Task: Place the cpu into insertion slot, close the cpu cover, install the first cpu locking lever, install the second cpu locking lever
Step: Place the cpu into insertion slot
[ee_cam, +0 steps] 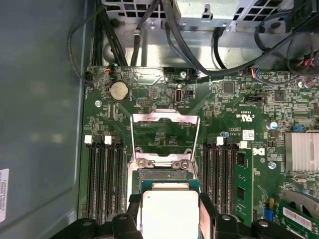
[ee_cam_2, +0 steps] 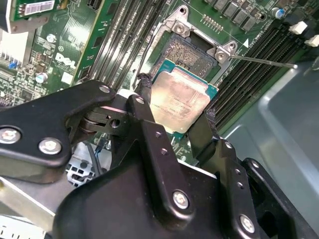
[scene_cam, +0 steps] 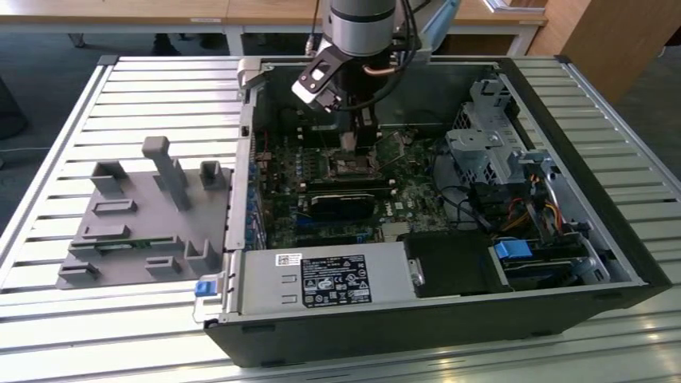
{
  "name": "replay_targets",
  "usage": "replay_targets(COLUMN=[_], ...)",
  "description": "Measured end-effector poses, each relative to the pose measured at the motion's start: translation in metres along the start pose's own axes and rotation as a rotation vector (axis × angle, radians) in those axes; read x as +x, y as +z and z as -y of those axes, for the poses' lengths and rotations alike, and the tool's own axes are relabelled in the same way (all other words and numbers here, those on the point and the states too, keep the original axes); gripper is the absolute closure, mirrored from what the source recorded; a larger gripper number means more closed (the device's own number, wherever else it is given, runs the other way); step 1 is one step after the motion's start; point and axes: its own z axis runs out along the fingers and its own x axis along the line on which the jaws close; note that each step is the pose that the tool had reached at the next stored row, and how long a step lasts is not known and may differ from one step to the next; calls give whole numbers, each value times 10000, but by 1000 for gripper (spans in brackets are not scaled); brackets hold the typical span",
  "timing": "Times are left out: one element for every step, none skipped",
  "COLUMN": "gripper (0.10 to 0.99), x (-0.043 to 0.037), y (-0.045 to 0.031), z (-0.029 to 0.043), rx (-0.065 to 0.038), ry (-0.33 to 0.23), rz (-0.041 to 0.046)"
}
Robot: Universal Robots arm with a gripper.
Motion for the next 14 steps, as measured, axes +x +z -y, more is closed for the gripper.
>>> replay_targets(gripper=[545,545,545,545,545,545,545,545,545,545,545,545,545,545], x=[1,3,3,4,4,5,6,7,8,10,10,10,10,10], y=[15,28,45,61,77,93,108,124,137,151,162,169,173,177], z=[1,2,3,4,5,6,7,9,10,11,11,12,12,13], rx=[1,2,3,3,3,5,7,10,12,15,15,16,15,15], ry=[0,0,-1,0,1,0,0,0,0,0,0,0,0,0], rz=[0,0,0,-1,-1,0,0,0,0,0,0,0,0,0])
